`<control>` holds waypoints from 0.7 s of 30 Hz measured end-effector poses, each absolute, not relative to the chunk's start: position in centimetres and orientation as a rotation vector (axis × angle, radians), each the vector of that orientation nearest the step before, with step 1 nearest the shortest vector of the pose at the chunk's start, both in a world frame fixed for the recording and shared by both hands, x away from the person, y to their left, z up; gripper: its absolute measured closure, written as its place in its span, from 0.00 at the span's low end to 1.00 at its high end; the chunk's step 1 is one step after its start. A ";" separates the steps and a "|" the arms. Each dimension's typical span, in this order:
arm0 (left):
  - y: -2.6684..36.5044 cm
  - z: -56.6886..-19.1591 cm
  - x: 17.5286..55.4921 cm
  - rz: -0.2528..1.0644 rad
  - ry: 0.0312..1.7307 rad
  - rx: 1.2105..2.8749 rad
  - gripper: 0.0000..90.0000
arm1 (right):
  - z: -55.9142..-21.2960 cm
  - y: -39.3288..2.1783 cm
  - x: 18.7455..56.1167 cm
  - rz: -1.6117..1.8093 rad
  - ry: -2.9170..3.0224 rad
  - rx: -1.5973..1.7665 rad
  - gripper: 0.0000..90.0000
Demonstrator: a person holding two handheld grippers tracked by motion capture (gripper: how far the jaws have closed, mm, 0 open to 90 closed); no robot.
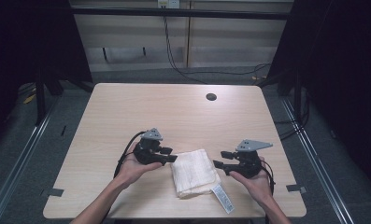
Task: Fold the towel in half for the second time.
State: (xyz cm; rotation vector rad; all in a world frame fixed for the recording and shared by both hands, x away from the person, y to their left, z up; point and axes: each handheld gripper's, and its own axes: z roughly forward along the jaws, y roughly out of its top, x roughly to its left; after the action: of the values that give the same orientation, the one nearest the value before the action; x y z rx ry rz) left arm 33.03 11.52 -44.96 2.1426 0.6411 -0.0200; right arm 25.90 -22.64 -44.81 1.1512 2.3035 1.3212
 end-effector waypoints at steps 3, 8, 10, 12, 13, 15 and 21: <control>13.1 -44.4 32.3 0.024 0.664 2.140 0.54 | -44.2 -23.6 25.7 1.340 2.265 1.160 0.52; 15.9 -44.3 31.3 0.034 0.723 2.098 0.48 | -43.9 -25.5 24.8 1.357 2.189 1.188 0.52; 16.9 -44.6 30.9 0.035 0.741 2.102 0.47 | -43.9 -26.2 24.4 1.344 2.181 1.205 0.52; 17.8 -44.8 30.7 0.056 0.768 2.099 0.43 | -43.8 -27.1 24.1 1.343 2.163 1.228 0.51; 18.3 -45.0 30.6 0.069 0.785 2.100 0.41 | -43.8 -27.6 24.0 1.341 2.156 1.242 0.51; 19.3 -45.2 30.5 0.075 0.812 2.092 0.37 | -43.9 -28.4 23.7 1.326 2.151 1.265 0.50; 22.3 -46.2 29.2 0.122 0.881 2.066 0.35 | -44.9 -30.3 22.5 1.306 2.082 1.326 0.47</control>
State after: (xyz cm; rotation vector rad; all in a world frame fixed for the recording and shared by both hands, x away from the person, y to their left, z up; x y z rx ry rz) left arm 29.21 22.27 -46.18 2.0665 0.8813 0.1221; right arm 22.50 -30.26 -44.88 1.3259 2.0820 1.3057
